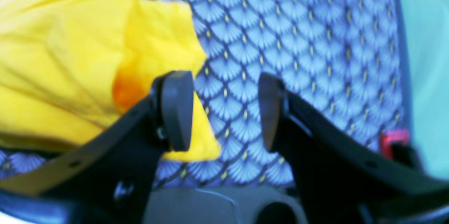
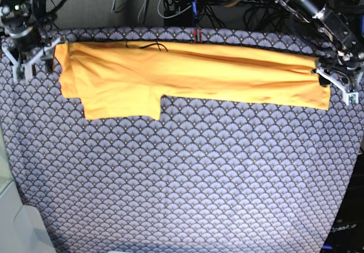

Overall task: Fold the T-shirt properly
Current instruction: 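Lay the folded hem onto the collar edge and open both grippers, then move the right gripper to the shirt's end and grasp the fabric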

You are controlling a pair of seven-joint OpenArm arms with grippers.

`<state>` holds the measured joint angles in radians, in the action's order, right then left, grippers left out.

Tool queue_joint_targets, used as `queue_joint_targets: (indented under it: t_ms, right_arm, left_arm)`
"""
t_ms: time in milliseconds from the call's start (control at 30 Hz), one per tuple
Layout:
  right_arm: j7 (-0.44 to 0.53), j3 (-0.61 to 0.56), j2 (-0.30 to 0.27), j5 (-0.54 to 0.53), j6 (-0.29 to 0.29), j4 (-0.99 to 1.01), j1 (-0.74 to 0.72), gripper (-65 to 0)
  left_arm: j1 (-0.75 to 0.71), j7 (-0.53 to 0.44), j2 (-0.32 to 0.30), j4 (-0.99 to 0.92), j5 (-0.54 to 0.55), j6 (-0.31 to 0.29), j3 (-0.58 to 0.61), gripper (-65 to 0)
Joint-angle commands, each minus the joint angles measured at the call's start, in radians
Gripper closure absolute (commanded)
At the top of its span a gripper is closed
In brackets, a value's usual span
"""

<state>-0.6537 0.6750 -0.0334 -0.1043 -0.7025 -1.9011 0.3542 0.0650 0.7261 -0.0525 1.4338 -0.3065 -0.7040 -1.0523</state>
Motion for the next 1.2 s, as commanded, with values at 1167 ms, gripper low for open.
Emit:
queue_joint_targets:
  t_ms: [1167]
  right_arm:
    - [-0.274,-0.363,-0.026,0.104,0.004,0.401,-0.505,-31.1]
  left_arm:
    - [0.008,-0.01,0.006,0.014,-0.001,0.006,-0.004,-41.5]
